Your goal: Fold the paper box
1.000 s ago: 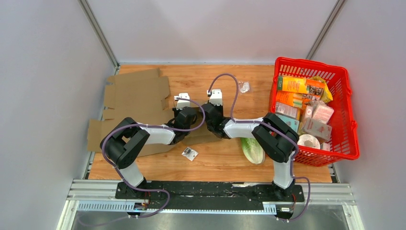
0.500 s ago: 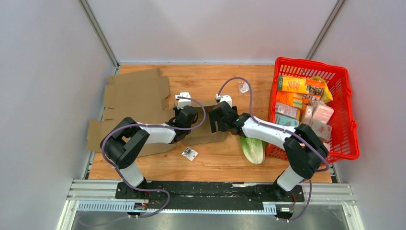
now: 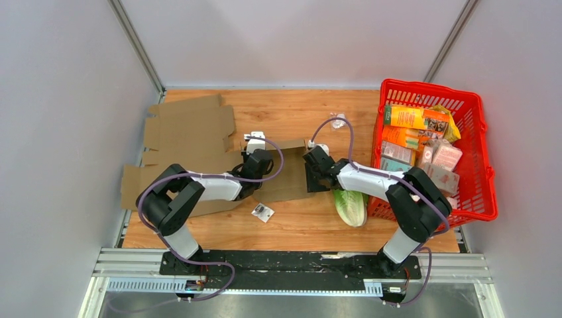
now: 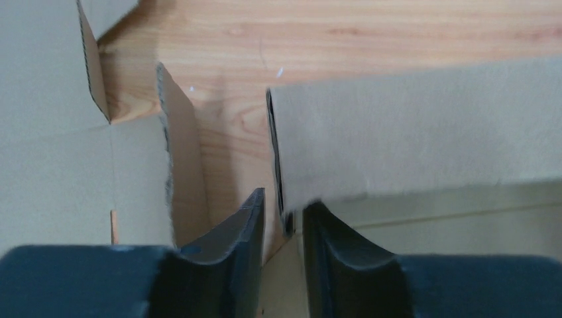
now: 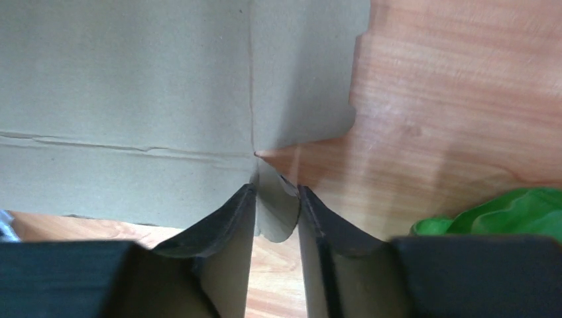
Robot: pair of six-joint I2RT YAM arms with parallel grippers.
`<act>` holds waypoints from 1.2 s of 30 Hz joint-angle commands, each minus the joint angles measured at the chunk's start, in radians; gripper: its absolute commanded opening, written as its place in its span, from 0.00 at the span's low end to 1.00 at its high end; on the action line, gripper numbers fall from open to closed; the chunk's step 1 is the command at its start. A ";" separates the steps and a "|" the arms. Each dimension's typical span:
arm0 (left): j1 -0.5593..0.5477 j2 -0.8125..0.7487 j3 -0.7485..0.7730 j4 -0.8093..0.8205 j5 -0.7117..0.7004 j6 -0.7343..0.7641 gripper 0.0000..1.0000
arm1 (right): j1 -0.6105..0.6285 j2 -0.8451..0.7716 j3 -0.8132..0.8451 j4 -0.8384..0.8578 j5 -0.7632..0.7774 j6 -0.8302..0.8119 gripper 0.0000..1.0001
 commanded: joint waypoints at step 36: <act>0.339 -0.276 0.265 -0.624 0.845 -0.282 0.59 | -0.302 0.078 0.456 -0.025 -0.408 -0.124 0.52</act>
